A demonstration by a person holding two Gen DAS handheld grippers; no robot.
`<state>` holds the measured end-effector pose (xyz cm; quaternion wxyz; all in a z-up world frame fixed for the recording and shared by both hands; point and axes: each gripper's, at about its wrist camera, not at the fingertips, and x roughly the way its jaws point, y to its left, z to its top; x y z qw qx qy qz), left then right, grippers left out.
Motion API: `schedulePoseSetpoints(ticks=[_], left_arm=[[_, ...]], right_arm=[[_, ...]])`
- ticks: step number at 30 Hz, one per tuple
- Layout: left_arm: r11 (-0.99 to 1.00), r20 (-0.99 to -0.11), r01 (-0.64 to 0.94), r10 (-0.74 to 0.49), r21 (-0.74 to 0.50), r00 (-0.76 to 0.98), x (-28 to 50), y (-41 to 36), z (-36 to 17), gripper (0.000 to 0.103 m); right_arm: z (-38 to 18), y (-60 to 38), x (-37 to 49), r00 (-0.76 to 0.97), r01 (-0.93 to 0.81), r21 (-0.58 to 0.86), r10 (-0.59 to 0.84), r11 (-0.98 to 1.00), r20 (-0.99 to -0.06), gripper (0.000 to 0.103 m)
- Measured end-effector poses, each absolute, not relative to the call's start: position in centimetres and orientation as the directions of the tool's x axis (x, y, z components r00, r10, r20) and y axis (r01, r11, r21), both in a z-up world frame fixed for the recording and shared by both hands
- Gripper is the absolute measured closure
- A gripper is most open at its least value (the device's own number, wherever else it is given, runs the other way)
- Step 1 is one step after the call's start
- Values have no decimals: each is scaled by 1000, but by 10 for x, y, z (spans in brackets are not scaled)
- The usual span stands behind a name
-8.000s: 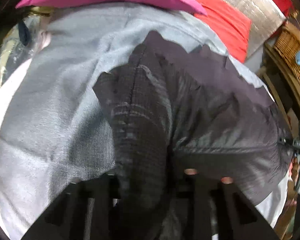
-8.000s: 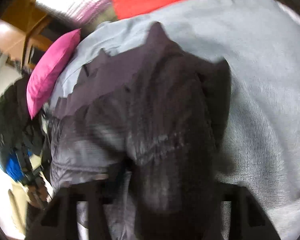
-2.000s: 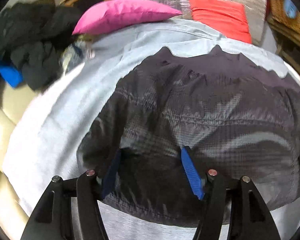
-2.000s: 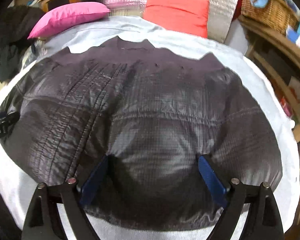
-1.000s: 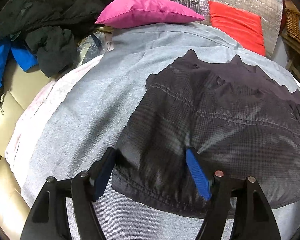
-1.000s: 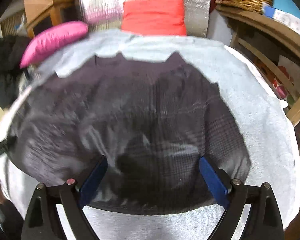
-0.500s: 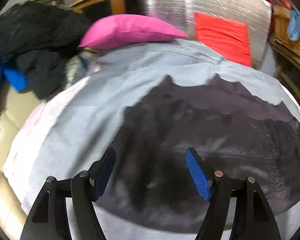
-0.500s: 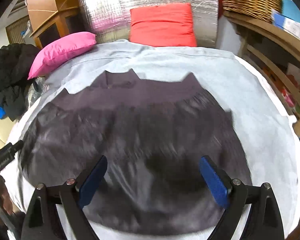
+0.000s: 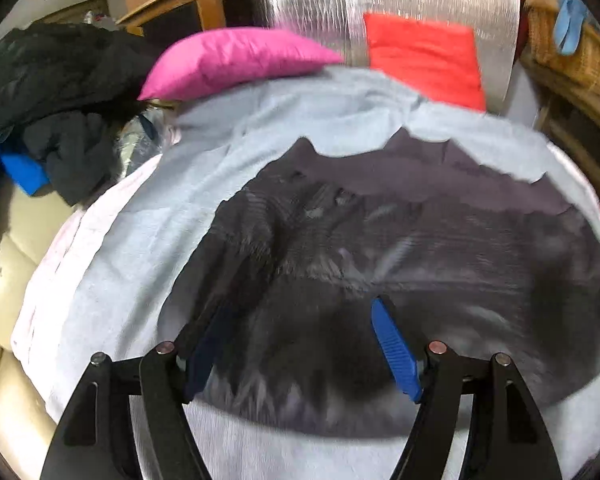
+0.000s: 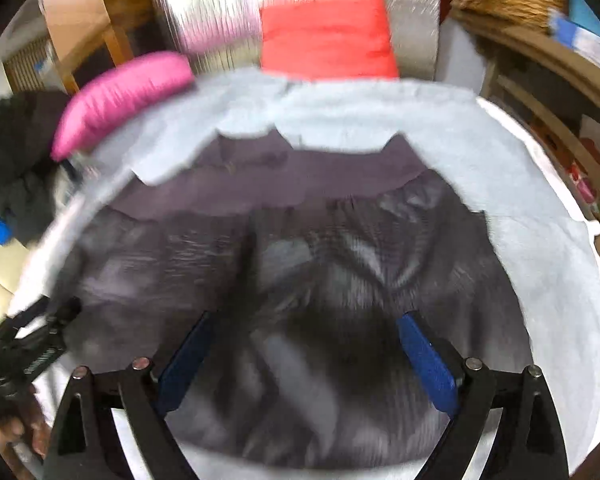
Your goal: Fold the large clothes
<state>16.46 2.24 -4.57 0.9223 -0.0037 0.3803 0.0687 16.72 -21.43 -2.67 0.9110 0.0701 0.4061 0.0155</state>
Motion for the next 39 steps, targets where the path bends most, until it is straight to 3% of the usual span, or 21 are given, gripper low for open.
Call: schedulePoseSetpoints(ticks=[5,7,9,13,32,36,39], left_arm=[[997,-689,-74,79,36,720,114,9,-37,22],[996,-672,-75,83,41,736,91,7,-34,18],[997,-656,-70,80,41,751,69,4,-32,16],[995,-640,-89,102,53,761,53,6,-26,12],[999,-606,-36,25,-6,795,22,-2,-5,10],[999,-610,-37,29,0,792,23,-7,-1,0],[1000,-603,-5,-2,-10,798,22,-8,1,0]], right_arm=[[-16,-204,86,768,53,146,53,988,-638,7],[-18,-201,63,771,54,130,42,990,-635,7],[-26,-197,50,763,48,135,51,990,-645,0],[-30,-182,25,752,39,109,43,993,-658,0],[-15,-169,2,781,37,16,-20,999,-625,0],[-9,-171,5,783,51,7,-36,999,-621,0],[-8,-173,7,784,59,5,-43,998,-619,0]])
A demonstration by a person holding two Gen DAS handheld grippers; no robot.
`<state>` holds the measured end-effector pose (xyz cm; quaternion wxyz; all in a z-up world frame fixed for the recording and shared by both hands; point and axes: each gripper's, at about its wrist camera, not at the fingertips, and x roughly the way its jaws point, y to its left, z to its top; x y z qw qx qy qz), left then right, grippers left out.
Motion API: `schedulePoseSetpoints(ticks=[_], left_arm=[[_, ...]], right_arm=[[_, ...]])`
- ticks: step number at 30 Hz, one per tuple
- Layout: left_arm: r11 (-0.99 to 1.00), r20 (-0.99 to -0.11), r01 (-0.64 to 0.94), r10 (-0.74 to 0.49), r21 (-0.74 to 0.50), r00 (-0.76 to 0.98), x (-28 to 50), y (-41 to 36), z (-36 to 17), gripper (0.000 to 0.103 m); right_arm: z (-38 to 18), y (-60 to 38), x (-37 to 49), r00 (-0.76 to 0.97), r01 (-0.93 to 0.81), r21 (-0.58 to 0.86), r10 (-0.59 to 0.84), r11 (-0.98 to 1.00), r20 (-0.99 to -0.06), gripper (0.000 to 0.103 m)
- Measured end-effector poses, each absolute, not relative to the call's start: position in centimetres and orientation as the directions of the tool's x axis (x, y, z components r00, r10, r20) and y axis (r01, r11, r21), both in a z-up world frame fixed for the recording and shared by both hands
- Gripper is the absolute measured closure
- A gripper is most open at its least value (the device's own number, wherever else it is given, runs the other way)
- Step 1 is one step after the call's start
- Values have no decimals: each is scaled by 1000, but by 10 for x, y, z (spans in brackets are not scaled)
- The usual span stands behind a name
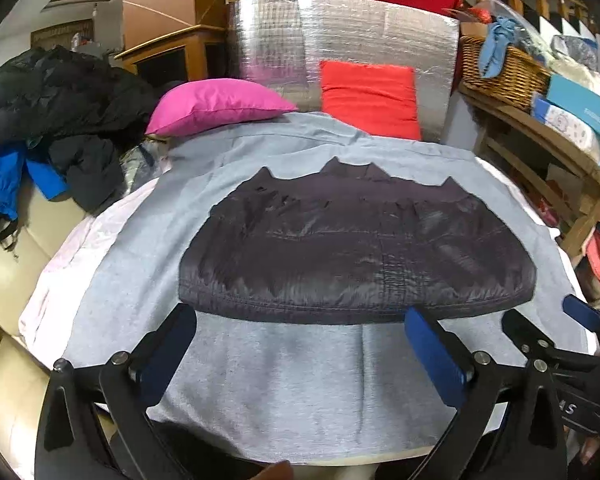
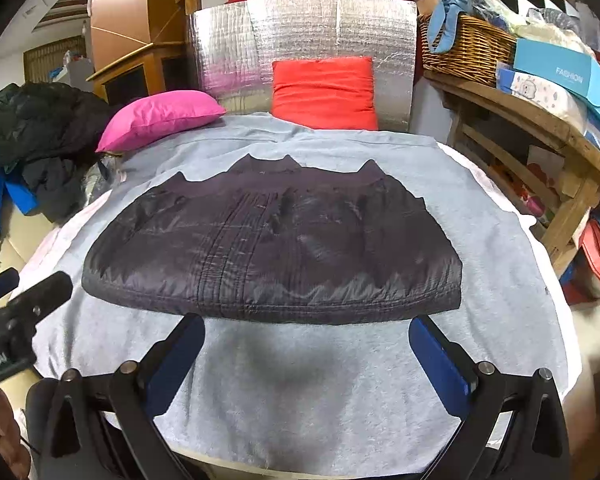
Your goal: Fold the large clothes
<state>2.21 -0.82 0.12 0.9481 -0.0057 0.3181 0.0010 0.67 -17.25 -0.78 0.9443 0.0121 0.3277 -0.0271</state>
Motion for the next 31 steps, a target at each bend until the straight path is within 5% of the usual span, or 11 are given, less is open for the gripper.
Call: schedulePoseSetpoints(ticks=[31], left_arm=[[1000,-608,-21,3,-23,794,39,-6,0,0]], right_arm=[[-6,-165,20,779,59,-6,-50,998,-625,0]])
